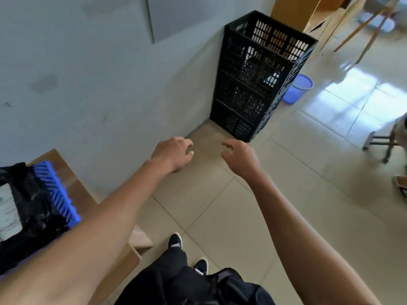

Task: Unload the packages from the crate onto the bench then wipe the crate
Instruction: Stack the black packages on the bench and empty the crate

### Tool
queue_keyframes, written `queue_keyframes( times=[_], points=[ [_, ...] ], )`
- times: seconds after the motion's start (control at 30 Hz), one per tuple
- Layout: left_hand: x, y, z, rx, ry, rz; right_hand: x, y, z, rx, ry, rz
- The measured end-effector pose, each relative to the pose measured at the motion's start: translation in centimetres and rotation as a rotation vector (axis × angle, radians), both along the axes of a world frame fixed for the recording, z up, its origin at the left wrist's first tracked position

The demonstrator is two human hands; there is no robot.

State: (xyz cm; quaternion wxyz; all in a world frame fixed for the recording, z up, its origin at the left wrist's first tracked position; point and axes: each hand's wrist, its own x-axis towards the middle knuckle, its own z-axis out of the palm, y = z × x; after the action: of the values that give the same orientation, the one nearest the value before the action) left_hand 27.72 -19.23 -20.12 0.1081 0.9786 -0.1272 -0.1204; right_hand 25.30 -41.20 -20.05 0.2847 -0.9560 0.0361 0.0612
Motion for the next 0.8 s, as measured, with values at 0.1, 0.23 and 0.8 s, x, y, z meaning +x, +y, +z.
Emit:
queue_keyframes(
  times=[0.1,0.23,0.8],
  points=[
    [3.6,-2.0,-0.8,-0.012,0.033,-0.02,2.2,-1.9,-0.6,0.001,0.021,-0.027],
    [9.8,-4.2,-2.2,-0.032,0.05,-0.044,7.2,-4.2,-1.4,-0.033,0.05,-0.061],
    [35.1,-17.4,-0.8,-0.126,0.018,-0.257,27.1,-15.2,-2.0,0.07,-0.081,-0.422]
  ],
)
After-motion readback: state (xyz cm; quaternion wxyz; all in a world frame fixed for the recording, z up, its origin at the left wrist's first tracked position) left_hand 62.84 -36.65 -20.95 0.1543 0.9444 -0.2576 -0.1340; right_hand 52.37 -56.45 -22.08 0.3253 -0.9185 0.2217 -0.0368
